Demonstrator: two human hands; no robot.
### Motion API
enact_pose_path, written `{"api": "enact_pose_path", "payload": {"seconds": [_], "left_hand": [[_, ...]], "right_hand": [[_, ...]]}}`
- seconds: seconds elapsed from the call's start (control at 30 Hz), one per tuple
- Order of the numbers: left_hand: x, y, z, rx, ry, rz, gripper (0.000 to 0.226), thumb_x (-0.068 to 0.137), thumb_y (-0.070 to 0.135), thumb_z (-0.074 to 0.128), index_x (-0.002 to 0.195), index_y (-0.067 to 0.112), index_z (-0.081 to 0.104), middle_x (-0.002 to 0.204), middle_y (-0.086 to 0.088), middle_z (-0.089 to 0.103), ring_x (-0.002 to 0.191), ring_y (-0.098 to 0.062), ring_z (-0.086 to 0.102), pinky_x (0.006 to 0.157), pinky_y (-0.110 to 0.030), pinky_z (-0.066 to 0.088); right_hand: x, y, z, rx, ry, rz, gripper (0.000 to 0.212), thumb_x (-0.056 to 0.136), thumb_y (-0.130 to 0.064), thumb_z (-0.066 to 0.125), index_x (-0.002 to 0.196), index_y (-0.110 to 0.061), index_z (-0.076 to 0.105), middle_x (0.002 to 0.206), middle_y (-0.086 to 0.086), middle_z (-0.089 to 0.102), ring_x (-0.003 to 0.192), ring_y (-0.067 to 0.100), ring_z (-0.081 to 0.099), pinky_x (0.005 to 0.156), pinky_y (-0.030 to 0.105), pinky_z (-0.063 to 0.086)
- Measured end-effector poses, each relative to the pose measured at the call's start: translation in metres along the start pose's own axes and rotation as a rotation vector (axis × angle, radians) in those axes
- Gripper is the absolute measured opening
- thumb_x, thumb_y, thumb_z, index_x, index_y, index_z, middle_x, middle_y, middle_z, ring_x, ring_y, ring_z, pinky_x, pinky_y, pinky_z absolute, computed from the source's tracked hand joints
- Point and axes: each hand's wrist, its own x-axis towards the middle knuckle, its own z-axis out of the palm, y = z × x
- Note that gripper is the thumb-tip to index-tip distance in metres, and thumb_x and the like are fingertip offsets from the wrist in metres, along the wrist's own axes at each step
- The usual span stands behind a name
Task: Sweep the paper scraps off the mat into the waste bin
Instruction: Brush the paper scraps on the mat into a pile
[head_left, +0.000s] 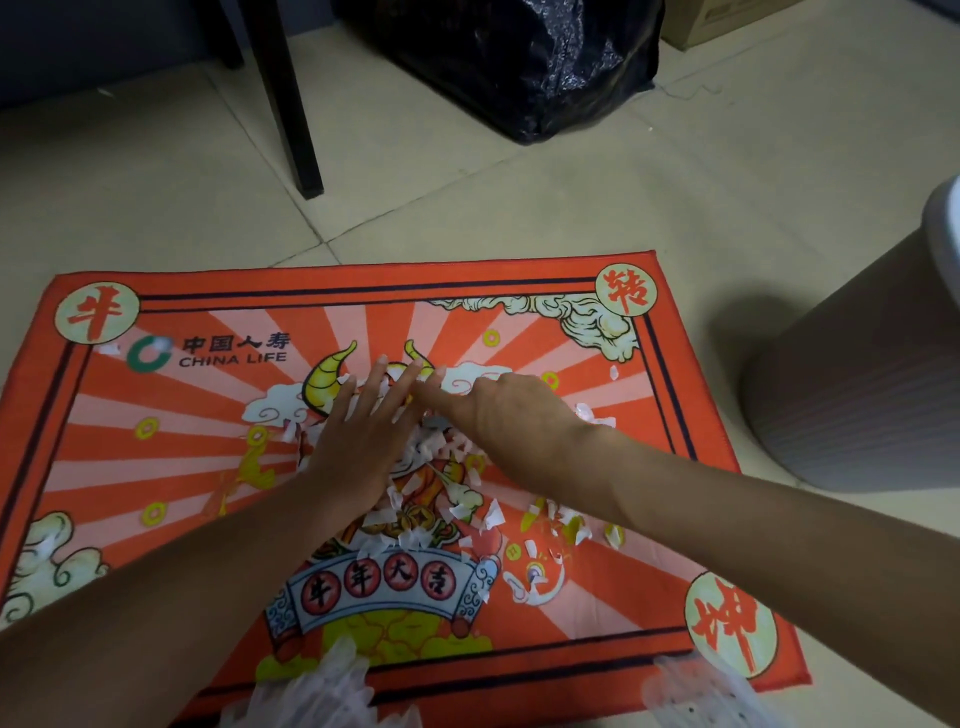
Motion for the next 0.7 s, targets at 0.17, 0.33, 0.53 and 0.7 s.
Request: {"api": "enact_pose_path", "payload": {"seconds": [0.17, 0.33, 0.53, 0.7], "left_hand": [[0.003, 0.005, -0.009, 0.040, -0.058, -0.032, 0.121, 0.089, 0.004, 0.064, 0.137, 0.031, -0.043, 0.149, 0.003, -0.044, 0.142, -0.030, -0.035, 0.119, -0.048, -0.011], [0.004, -0.003, -0.006, -0.001, -0.047, 0.064, 0.138, 0.072, 0.012, 0.085, 0.149, 0.034, -0.027, 0.158, 0.004, -0.031, 0.144, -0.028, -0.030, 0.118, -0.049, -0.008], [0.004, -0.003, -0.003, 0.051, -0.029, 0.070, 0.141, 0.070, 0.011, 0.085, 0.148, 0.034, -0.029, 0.160, 0.002, -0.027, 0.147, -0.031, -0.023, 0.118, -0.050, -0.003], [0.006, -0.006, 0.008, 0.097, 0.026, 0.089, 0.148, 0.048, 0.000, 0.094, 0.156, 0.028, -0.004, 0.164, -0.006, 0.003, 0.149, -0.038, 0.006, 0.113, -0.059, 0.023]], "right_hand": [[-0.001, 0.032, -0.014, 0.066, -0.029, 0.116, 0.086, 0.087, 0.005, 0.052, 0.152, -0.025, 0.004, 0.067, 0.003, 0.026, 0.054, 0.017, 0.029, 0.046, 0.029, 0.029], [-0.019, 0.082, -0.015, 0.220, 0.031, 0.221, 0.059, 0.097, -0.021, 0.042, 0.151, -0.022, 0.018, 0.087, 0.013, 0.053, 0.075, 0.028, 0.051, 0.062, 0.033, 0.037], [-0.036, 0.144, 0.009, 0.132, -0.015, 0.457, 0.058, 0.093, -0.010, 0.051, 0.146, -0.020, 0.030, 0.114, 0.022, 0.056, 0.103, 0.039, 0.058, 0.068, 0.033, 0.038], [-0.045, 0.160, 0.022, 0.144, -0.104, 0.546, 0.058, 0.094, -0.020, 0.054, 0.147, -0.019, 0.031, 0.123, 0.023, 0.054, 0.108, 0.041, 0.056, 0.073, 0.035, 0.042]]}}
